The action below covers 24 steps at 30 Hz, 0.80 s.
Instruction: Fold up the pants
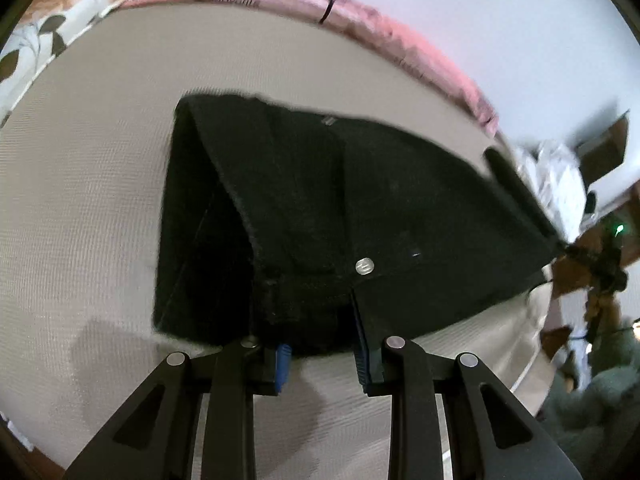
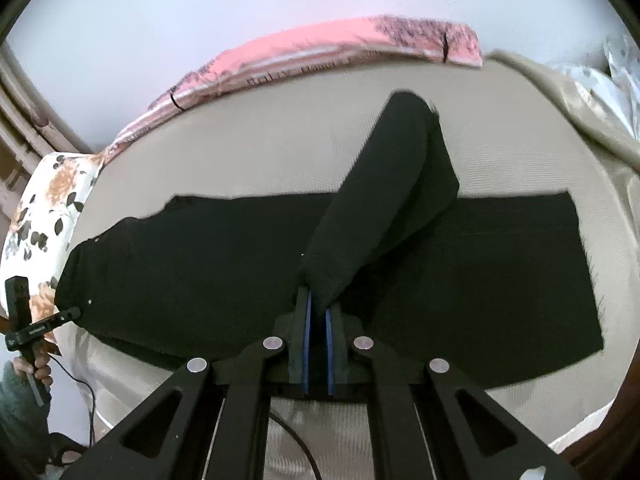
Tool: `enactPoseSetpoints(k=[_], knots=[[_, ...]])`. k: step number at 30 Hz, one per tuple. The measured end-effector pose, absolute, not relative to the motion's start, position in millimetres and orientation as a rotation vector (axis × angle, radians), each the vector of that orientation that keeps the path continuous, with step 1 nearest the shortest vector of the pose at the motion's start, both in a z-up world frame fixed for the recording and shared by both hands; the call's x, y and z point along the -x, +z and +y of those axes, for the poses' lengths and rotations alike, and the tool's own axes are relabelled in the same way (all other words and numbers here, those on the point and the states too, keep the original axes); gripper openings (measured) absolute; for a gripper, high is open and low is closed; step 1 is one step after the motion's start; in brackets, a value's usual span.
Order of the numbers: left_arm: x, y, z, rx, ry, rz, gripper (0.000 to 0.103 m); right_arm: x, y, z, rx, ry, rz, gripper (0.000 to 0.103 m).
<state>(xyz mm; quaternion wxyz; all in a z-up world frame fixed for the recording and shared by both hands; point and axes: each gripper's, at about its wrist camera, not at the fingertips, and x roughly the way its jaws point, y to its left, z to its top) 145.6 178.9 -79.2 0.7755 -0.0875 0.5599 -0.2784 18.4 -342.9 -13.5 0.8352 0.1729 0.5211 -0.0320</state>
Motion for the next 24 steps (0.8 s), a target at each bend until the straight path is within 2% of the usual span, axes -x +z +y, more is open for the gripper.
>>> enactPoseSetpoints(k=[3, 6, 15, 21, 24], knots=[[-155, -89, 188, 0.258, -0.59, 1.246, 0.024, -17, -35, -338, -0.355, -0.071, 1.156, 0.004], [-163, -77, 193, 0.207, -0.545, 1.197, 0.024, -16, -60, -338, -0.399, -0.06, 1.214, 0.004], [-176, -86, 190, 0.153, -0.524, 1.19, 0.024, -21, -81, -331, -0.405, -0.041, 1.266, 0.005], [-168, -81, 191, 0.159, -0.503, 1.2, 0.034, -22, -84, -332, -0.436, -0.038, 1.292, 0.012], [-161, -74, 195, 0.141, -0.483, 1.204, 0.047, -23, -80, -330, -0.426, -0.028, 1.3, 0.016]])
